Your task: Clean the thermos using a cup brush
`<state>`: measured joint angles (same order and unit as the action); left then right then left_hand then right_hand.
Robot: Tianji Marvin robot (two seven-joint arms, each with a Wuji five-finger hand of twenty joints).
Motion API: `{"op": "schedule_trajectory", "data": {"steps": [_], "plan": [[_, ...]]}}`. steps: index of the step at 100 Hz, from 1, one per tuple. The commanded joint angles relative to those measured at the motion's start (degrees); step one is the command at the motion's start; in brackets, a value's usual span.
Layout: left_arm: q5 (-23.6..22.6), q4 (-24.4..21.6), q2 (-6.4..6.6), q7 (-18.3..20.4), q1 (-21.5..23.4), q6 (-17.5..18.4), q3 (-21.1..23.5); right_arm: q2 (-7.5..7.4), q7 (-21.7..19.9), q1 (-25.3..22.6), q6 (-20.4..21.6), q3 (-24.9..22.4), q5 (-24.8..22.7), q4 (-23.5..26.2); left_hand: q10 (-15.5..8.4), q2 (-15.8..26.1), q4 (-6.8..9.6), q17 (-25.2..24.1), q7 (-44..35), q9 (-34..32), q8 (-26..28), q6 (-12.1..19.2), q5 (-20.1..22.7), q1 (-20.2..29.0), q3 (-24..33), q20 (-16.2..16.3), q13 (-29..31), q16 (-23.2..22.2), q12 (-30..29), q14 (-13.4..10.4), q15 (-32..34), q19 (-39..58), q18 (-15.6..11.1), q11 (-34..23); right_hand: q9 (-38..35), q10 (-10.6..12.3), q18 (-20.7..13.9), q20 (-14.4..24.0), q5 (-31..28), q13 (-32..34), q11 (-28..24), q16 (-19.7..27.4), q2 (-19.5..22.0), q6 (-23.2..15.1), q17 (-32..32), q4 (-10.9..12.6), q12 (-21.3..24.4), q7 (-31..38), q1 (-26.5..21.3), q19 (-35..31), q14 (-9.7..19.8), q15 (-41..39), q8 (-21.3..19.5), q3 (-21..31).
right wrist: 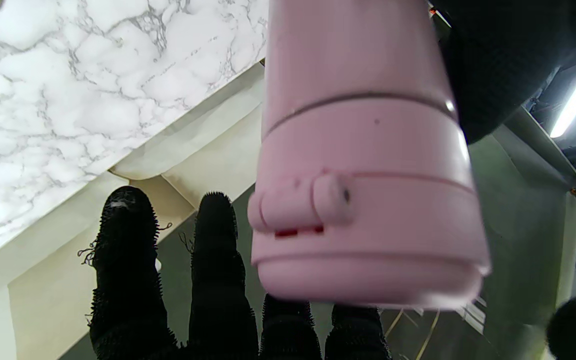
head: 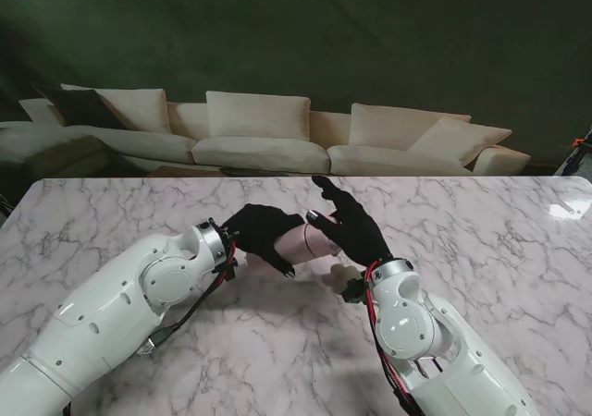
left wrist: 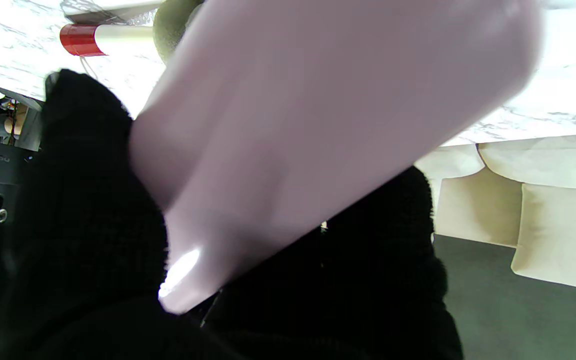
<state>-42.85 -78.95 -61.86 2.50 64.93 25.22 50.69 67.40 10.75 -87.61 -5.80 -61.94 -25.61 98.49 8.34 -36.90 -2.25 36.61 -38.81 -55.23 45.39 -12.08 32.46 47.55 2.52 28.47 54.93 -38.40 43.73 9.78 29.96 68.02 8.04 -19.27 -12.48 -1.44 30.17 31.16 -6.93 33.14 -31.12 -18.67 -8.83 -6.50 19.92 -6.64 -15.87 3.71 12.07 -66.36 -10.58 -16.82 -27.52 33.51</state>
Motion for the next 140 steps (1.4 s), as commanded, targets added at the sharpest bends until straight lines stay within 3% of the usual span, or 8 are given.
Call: {"op": "schedule_trajectory", "data": {"steps": [1, 11, 37, 47, 58, 77, 98, 140], "plan": [[0.0, -0.4, 0.02, 0.8, -0.2, 0.2, 0.1, -0.17, 0.3, -0.7, 0.6, -0.8, -0.7, 0.8, -1.9, 21.6, 3.0, 0.8, -9.1, -0.3, 2.9, 12.8, 5.1, 22.7, 20.3, 1.0, 5.5, -3.5, 1.0, -5.5, 11.1, 3.2, -6.0, -3.1, 2.4, 0.4, 0.9, -0.6, -0.7, -2.6, 3.1, 1.4, 0.6, -1.1, -2.2, 1.1, 1.3, -4.3, -1.8, 1.7, 1.6, 2.4, -2.5, -1.1], [0.0, -0.4, 0.03, 0.8, -0.2, 0.3, 0.1, -0.33, 0.2, -1.8, 2.9, -2.5, -0.3, 1.7, -2.0, 21.6, 2.99, 0.8, -9.1, -0.3, 2.9, 12.7, 5.1, 22.6, 20.3, 1.0, 5.5, -3.5, 1.0, -5.6, 11.1, 3.2, -6.1, -3.1, 2.3, 0.0, 0.3, -1.2, -1.0, -4.9, 7.8, 2.0, -1.2, -0.5, -4.5, 1.4, 3.3, -5.2, -5.0, 3.7, 1.9, 3.4, -1.3, -0.6], [-0.3, -0.7, 0.1, 0.7, 0.3, 0.4, 1.0, -2.51, -7.4, -7.9, 15.7, -11.4, 2.3, 4.6, -2.0, 21.7, 2.99, 0.7, -9.2, -0.2, 2.9, 12.8, 5.0, 22.7, 20.3, 1.0, 5.3, -3.5, 1.1, -5.5, 11.0, 3.1, -6.1, -3.1, 2.5, -0.7, -4.2, -2.5, -0.7, -6.8, 11.9, 3.7, -9.8, -0.8, -7.1, 6.0, 4.6, -0.1, -32.1, 7.6, 2.5, 5.3, -5.9, -0.7], [-0.6, -0.9, 0.15, 0.7, 0.5, 0.3, 1.3, -3.23, -8.6, -10.1, 20.1, -14.4, -0.1, 5.2, -2.0, 21.7, 3.0, 0.6, -9.2, -0.1, 2.9, 12.7, 5.0, 22.7, 20.2, 1.0, 5.3, -3.5, 1.1, -5.6, 11.0, 3.1, -6.1, -3.2, 2.2, -0.6, -3.5, -2.6, -0.2, -5.9, 13.3, 4.6, -16.7, -4.3, -6.3, 11.8, 5.1, 3.6, -35.8, 8.3, 2.3, 6.1, -3.8, 15.3], [-0.7, -1.0, 0.19, 0.7, 0.5, 0.5, 1.5, -3.91, -9.3, -11.7, 23.3, -17.2, -4.9, 5.6, -2.0, 21.7, 3.01, 0.6, -9.2, -0.2, 2.9, 12.8, 5.0, 22.7, 20.2, 1.0, 5.3, -3.5, 1.2, -5.5, 11.1, 3.2, -6.0, -3.2, 2.2, -0.6, -3.2, -3.0, 0.4, -4.9, 14.1, 5.0, -22.7, -9.1, -5.8, 12.5, 5.4, 7.8, -40.5, 8.6, 2.7, 6.3, -0.5, 37.4], [-1.0, -1.4, 0.23, 0.6, 0.7, 1.0, 1.8, -4.87, -8.1, -12.2, 24.2, -19.1, -17.0, 5.3, -2.0, 21.8, 3.03, 0.6, -9.2, -0.2, 3.0, 12.7, 5.0, 22.7, 20.2, 1.1, 5.3, -3.5, 1.2, -5.5, 11.2, 3.2, -6.0, -3.2, 2.0, -0.4, -3.3, -3.9, 0.3, -2.6, 10.8, 4.8, -24.6, -17.1, -4.1, 6.6, 3.8, 10.4, -55.2, 9.2, 4.2, 5.1, 4.0, 42.9], [-0.1, -1.3, 0.1, 0.7, 0.5, 1.1, 1.3, -5.16, -5.3, -7.7, 25.8, -16.6, -21.8, 0.2, -2.0, 21.7, 3.04, 0.6, -9.2, -0.2, 3.0, 12.7, 5.1, 22.8, 20.3, 1.1, 5.3, -3.5, 1.2, -5.5, 11.2, 3.3, -6.0, -3.2, 2.0, -0.1, -3.8, -4.1, 0.6, -0.9, 11.6, 3.3, -23.4, -18.7, -3.0, 2.5, 4.4, 14.0, -48.5, 8.3, 5.7, 2.3, 4.4, 29.0], [0.4, -1.2, 0.02, 1.0, 0.2, 0.7, 0.7, -4.74, 0.3, -2.3, 26.7, -11.1, -24.0, -5.1, -1.9, 21.7, 2.99, 0.6, -9.1, -0.1, 3.0, 12.7, 5.0, 22.7, 20.3, 1.1, 5.3, -3.5, 1.2, -5.5, 11.3, 3.3, -5.9, -3.2, 1.9, 0.1, -5.0, -2.9, 0.7, 1.8, 4.1, -0.3, -29.0, -18.1, -0.8, 0.3, 1.3, 7.7, -41.2, 5.6, 7.8, -4.0, 5.2, 25.4]]}}
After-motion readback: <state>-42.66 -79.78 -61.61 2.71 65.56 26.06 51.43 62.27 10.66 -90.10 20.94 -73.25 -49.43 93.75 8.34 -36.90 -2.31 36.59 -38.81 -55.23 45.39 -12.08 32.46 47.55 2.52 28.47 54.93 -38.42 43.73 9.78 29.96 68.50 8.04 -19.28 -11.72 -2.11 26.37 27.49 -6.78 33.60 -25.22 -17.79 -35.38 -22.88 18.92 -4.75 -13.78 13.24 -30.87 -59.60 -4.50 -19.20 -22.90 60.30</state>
